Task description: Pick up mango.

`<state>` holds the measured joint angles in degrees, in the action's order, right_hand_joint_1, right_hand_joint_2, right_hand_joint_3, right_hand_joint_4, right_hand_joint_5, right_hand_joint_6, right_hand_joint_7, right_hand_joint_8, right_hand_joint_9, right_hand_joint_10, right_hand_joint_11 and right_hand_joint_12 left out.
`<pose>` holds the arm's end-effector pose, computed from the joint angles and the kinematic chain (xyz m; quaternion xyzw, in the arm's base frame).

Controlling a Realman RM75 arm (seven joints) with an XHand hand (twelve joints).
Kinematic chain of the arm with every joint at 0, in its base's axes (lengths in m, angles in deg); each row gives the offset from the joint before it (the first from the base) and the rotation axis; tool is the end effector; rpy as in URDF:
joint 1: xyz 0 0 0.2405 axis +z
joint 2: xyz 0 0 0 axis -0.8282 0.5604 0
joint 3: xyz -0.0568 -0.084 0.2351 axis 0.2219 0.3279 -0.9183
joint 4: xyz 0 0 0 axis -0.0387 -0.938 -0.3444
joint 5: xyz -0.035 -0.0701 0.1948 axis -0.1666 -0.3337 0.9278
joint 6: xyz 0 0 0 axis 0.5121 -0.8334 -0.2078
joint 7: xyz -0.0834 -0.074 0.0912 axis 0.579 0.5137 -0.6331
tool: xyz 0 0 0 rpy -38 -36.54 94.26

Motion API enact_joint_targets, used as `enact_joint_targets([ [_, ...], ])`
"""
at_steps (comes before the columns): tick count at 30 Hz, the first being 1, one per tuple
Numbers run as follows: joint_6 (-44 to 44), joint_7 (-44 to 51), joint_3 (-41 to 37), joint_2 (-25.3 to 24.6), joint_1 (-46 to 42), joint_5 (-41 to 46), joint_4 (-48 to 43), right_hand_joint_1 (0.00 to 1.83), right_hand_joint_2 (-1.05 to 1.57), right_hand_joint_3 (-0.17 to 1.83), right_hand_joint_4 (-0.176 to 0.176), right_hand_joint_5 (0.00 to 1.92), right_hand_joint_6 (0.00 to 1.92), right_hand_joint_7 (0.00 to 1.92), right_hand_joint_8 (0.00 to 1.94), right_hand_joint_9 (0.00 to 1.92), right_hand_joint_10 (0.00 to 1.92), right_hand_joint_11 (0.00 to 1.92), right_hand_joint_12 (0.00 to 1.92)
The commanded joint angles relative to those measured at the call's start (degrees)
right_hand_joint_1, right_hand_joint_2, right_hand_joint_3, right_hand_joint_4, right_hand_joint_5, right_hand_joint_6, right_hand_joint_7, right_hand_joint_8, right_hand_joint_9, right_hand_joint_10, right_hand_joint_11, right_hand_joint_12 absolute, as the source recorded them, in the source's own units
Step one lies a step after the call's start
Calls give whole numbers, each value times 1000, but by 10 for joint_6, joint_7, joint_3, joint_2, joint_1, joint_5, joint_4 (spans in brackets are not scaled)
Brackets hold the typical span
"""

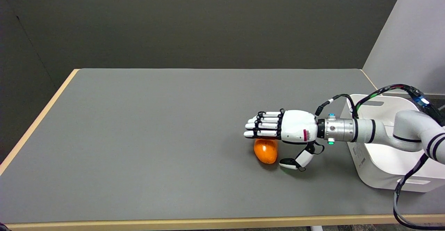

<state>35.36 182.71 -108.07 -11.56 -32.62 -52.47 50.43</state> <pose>-0.2775 -0.3142 0.3978 0.9390 0.0373 -0.1414 0.3114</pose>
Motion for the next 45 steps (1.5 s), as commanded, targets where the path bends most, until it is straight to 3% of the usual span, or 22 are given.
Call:
enact_joint_targets([
  [1, 11, 1, 135, -22, 89, 23, -39, 631, 659, 899, 16, -1, 97, -1, 86, -1, 171, -1, 594],
  [8, 11, 1, 148, -21, 104, 30, -43, 632, 712, 883, 18, -1, 233, -1, 146, -1, 191, -1, 601],
  [13, 18, 2, 192, -18, 122, 79, -59, 667, 804, 916, 10, 85, 368, 76, 238, 8, 366, -1, 659],
  [19, 21, 2, 205, -18, 128, 90, -71, 740, 900, 955, -2, 87, 1052, 269, 448, 165, 513, 7, 943],
  [23, 21, 2, 206, -18, 128, 90, -73, 821, 963, 832, -12, 108, 1150, 305, 612, 214, 578, 20, 992],
  [30, 21, 2, 206, -18, 128, 90, -74, 821, 940, 904, -7, 96, 1207, 317, 696, 252, 632, 53, 1005],
  [34, 21, 2, 206, -19, 128, 92, -74, 868, 984, 809, -14, 113, 1194, 349, 800, 329, 809, 105, 1110],
  [36, 19, 2, 208, -20, 127, 102, -74, 917, 992, 796, -21, 145, 1266, 403, 963, 419, 1021, 184, 1286],
  [38, 21, 2, 210, -20, 127, 112, -74, 1052, 1319, 171, -94, 338, 1838, 618, 1491, 557, 1216, 251, 1737],
  [42, 25, 2, 209, -20, 125, 126, -76, 1058, 1359, 97, -86, 359, 1816, 643, 1640, 651, 1385, 261, 1904],
  [45, 30, 2, 206, -19, 123, 131, -77, 1085, 1387, -24, -102, 394, 1753, 692, 1591, 703, 1429, 350, 1918],
])
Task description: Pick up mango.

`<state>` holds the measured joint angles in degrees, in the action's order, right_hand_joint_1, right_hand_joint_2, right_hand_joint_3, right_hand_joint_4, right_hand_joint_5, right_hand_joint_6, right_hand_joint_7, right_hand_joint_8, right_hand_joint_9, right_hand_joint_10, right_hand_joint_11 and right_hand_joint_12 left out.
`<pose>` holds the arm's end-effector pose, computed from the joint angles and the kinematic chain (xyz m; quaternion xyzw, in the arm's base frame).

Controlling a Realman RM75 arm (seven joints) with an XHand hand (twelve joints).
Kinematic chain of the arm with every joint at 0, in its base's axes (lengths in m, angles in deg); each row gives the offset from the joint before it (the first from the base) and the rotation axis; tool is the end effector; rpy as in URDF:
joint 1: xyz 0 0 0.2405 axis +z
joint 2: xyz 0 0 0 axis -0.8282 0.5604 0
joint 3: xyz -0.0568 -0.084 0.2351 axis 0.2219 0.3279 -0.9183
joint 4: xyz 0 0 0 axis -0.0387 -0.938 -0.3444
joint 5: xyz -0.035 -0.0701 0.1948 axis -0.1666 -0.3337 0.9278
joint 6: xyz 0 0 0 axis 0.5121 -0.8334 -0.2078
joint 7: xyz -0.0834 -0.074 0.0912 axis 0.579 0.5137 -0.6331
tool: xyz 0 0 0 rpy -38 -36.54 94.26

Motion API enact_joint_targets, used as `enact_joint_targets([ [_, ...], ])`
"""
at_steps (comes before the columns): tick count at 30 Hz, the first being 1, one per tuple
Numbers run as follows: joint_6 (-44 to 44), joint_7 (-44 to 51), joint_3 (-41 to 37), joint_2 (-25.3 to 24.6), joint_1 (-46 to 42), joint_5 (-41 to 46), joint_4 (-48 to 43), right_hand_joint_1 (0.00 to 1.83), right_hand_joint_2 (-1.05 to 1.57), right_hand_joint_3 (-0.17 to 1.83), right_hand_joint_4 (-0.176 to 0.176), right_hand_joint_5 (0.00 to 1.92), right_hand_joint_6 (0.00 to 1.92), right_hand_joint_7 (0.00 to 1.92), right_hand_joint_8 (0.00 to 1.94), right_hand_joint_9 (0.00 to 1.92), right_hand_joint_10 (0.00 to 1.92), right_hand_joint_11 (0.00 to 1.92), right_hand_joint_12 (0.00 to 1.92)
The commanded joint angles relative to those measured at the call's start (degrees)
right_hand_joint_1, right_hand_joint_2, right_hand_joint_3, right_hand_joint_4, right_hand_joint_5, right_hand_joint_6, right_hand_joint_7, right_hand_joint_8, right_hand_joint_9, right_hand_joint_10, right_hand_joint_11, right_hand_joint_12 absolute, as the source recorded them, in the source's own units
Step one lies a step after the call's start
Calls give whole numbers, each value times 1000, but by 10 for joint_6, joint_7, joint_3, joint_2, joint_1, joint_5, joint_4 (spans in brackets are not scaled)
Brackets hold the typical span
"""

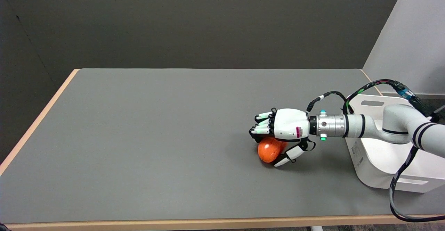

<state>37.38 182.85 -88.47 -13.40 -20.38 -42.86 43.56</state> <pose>-0.2800 -0.3330 0.3885 0.9460 0.0092 -0.1365 0.2938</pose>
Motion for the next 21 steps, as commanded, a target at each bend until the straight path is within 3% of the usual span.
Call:
enact_joint_targets([
  [1, 13, 0, 8, 0, 0, 36, -8, 1086, 1395, -39, -103, 392, 1752, 692, 1592, 713, 1442, 355, 1910],
  [9, 31, 0, -9, 12, -7, 74, -7, 1084, 1405, -48, -108, 385, 1748, 689, 1612, 729, 1488, 338, 1921],
  [21, 28, -1, -275, 67, -98, 211, 2, 1125, 1293, 103, -115, 442, 1666, 736, 1546, 750, 1453, 501, 1921],
])
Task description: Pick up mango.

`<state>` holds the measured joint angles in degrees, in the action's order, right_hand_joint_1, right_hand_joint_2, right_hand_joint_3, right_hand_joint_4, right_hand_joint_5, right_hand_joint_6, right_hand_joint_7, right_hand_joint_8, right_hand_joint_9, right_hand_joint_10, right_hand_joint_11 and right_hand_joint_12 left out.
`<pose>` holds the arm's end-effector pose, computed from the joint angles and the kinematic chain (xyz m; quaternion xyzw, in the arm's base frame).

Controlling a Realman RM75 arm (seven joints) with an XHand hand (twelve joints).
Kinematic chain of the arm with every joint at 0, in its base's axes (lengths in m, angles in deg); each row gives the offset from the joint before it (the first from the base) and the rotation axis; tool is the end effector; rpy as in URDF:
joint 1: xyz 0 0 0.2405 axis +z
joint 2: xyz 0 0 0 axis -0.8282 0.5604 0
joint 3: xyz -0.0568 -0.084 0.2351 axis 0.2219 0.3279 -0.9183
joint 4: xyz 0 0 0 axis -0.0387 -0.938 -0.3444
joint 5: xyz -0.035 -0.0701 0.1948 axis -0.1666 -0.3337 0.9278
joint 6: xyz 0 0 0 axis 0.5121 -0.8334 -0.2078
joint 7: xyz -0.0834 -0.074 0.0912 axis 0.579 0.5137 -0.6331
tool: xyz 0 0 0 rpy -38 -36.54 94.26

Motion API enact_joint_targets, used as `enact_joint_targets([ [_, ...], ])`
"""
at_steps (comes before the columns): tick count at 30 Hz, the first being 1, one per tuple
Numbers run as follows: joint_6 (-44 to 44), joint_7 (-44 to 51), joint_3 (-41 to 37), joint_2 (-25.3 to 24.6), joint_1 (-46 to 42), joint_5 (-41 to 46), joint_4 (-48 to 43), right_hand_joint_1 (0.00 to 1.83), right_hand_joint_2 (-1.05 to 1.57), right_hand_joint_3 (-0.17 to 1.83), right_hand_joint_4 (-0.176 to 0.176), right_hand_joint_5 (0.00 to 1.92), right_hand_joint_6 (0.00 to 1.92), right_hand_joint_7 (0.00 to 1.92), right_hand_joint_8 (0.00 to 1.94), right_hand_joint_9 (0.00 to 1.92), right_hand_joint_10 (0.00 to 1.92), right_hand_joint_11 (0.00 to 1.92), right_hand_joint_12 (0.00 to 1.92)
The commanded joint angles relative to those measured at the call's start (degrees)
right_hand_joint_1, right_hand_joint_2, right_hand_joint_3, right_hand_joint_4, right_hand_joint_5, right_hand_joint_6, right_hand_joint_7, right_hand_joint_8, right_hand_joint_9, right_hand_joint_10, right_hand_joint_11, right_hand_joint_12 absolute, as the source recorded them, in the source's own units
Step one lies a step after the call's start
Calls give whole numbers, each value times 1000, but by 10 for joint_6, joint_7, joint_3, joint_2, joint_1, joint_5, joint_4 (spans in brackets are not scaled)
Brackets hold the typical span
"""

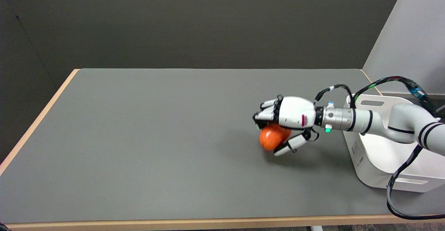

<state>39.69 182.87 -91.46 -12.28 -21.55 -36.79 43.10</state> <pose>-0.2588 -0.3372 0.4017 0.9404 0.0169 -0.0802 0.3300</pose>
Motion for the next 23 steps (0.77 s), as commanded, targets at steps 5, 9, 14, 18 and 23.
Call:
enact_joint_targets([
  [5, -23, -1, -287, 85, -86, 219, -13, 1133, 1266, 148, -117, 452, 1660, 745, 1535, 760, 1458, 532, 1921],
  [9, -51, -1, -375, 84, -93, 245, -49, 1134, 1260, 157, -117, 454, 1658, 746, 1533, 765, 1461, 542, 1921],
  [14, -81, -1, -518, 70, -145, 238, -63, 1134, 1261, 155, -118, 453, 1658, 746, 1534, 763, 1471, 525, 1921],
  [18, -141, -1, -656, 56, -248, 233, -7, 1132, 1265, 152, -117, 450, 1661, 743, 1538, 760, 1482, 515, 1921],
  [23, -259, -1, -894, -32, -379, 157, 129, 1131, 1271, 137, -117, 452, 1655, 745, 1537, 757, 1485, 486, 1921],
])
